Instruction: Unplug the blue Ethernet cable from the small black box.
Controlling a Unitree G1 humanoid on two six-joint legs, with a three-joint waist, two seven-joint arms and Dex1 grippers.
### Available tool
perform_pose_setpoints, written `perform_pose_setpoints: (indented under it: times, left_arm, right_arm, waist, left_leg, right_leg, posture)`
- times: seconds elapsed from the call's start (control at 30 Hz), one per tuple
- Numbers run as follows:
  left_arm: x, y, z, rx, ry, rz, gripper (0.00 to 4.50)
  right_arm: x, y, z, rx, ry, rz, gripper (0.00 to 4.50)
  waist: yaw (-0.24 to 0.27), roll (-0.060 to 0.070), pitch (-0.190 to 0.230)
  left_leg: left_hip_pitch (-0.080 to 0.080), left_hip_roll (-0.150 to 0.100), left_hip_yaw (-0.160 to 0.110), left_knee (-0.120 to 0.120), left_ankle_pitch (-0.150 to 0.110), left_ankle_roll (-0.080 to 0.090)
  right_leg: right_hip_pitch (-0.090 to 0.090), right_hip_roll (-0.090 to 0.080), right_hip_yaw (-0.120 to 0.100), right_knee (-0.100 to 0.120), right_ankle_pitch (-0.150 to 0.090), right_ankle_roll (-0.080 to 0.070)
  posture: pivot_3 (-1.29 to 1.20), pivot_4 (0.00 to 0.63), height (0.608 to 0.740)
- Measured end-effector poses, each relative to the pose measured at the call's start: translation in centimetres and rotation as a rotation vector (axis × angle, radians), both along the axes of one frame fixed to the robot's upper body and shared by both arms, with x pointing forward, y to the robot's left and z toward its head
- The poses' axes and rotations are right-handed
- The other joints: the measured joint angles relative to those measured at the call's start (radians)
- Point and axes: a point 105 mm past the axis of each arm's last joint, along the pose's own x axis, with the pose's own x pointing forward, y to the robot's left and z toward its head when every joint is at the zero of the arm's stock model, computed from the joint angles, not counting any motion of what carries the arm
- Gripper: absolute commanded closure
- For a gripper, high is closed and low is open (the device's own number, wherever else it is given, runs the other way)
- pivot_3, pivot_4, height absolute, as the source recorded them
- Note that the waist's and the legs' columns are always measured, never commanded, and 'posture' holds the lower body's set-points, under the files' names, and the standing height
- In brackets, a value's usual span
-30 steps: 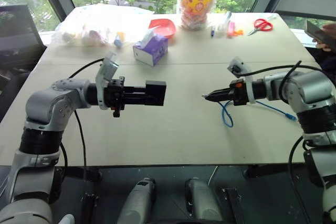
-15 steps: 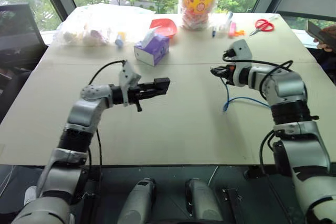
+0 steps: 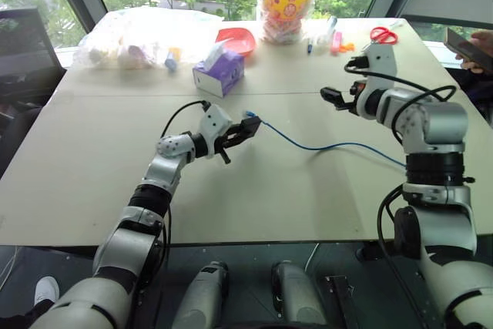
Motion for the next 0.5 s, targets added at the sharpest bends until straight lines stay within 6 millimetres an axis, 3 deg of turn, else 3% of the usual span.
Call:
perform_pose_setpoints:
  times: [0.03,0.07,0.13,0.3,0.33,0.5]
  left_arm:
    - [0.0,0.1,-0.1,-0.004,-0.004,0.002,4.02]
    - [0.0,0.1,-0.2,-0.005,-0.006,0.002,3.22]
    - [0.0,0.3,-0.6,0.001,0.004,0.009,2.53]
    - [-0.2,0.9,-1.7,0.009,0.031,0.018,0.22]
    - [-0.2,1.0,-1.7,0.010,0.030,0.017,0.04]
    - [-0.5,1.9,-1.8,0.011,0.053,0.011,0.04]
  right_arm:
    - [-0.4,0.2,0.0,0.001,0.002,0.004,0.03]
    - [-0.7,0.4,-0.1,0.004,0.005,0.009,0.00]
    - [-1.3,1.0,-0.3,0.011,0.014,0.022,0.00]
    - [-2.2,1.9,-0.3,0.022,0.014,0.038,0.00]
    - [-2.4,2.2,-0.2,0.027,0.012,0.044,0.00]
    - [-3.3,2.7,-0.8,0.027,0.029,0.062,0.00]
  waist:
    - [0.000,0.000,0.000]
    - [0.000,0.000,0.000]
    - [-0.001,0.000,0.000]
    - [-0.001,0.000,0.000]
    - [-0.002,0.001,-0.001]
    - [-0.006,0.001,-0.001]
  left_leg:
    - [0.000,0.000,0.000,0.000,0.000,0.000]
    - [0.000,0.000,0.000,0.001,0.000,0.000]
    - [0.001,0.000,-0.001,0.001,0.000,0.000]
    - [0.001,0.000,-0.001,0.001,0.000,0.000]
    - [0.001,0.000,-0.001,0.001,0.000,0.000]
    - [0.002,0.001,-0.001,0.000,0.000,0.000]
  right_leg:
    - [0.000,0.000,0.000,0.000,0.000,0.000]
    - [0.001,0.000,0.000,0.000,0.000,0.000]
    - [0.001,0.000,0.000,0.000,0.000,0.000]
    - [0.001,0.000,0.000,0.001,0.000,0.000]
    - [0.001,0.000,0.000,0.001,0.000,0.000]
    - [0.001,0.000,0.000,0.001,0.000,0.000]
  posture:
    - [0.00,0.150,0.740]
    - [0.00,0.150,0.740]
    - [0.00,0.150,0.740]
    - [0.00,0.150,0.740]
    - [0.00,0.150,0.740]
    - [0.00,0.150,0.740]
